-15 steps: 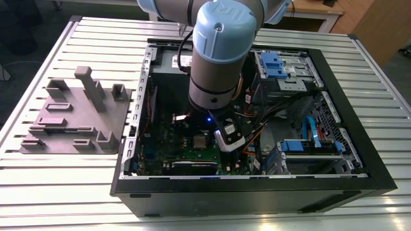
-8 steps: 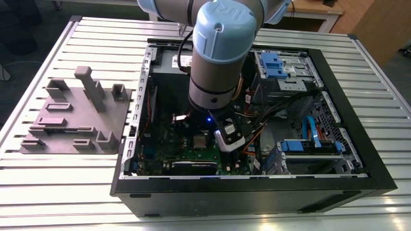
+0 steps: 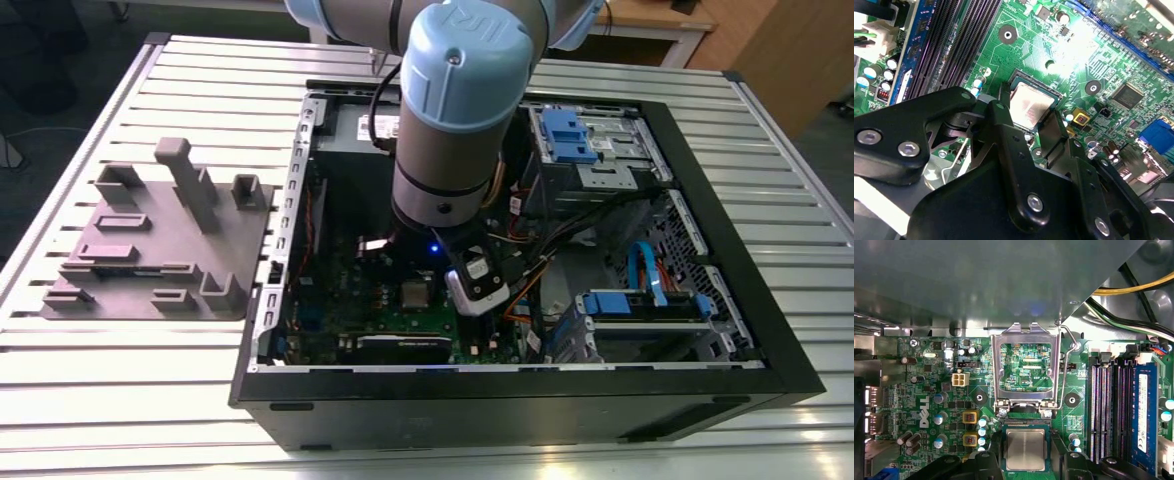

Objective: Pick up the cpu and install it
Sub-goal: 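Place the cpu into insertion slot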

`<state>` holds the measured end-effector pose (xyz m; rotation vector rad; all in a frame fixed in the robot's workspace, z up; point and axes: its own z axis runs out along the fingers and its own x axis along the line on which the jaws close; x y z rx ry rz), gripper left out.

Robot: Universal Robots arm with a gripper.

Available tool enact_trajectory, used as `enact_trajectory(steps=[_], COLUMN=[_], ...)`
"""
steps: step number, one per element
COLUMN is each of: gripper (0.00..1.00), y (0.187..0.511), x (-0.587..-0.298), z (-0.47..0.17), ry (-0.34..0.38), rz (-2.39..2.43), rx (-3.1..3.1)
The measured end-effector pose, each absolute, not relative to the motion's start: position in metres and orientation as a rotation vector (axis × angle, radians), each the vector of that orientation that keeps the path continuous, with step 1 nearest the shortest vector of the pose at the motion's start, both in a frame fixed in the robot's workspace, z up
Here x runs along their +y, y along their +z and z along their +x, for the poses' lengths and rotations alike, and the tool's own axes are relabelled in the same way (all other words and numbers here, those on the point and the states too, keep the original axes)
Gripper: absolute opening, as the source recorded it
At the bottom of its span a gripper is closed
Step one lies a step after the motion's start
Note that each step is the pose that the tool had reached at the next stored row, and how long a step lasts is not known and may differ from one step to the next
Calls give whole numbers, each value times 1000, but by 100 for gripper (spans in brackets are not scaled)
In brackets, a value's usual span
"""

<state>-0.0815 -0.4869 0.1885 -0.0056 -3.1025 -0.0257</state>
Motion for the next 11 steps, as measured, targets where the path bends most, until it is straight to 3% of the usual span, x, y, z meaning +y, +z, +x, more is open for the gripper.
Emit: enact_trajectory(steps=[5,6,11], gripper=[48,54,54], y=[188,188,188], x=[-487,-487,-487], z=[-82,-82,-81], ry=[-26,-26,-26], rz=[-6,-6,-6], rx=[-3103,-3103,-3103])
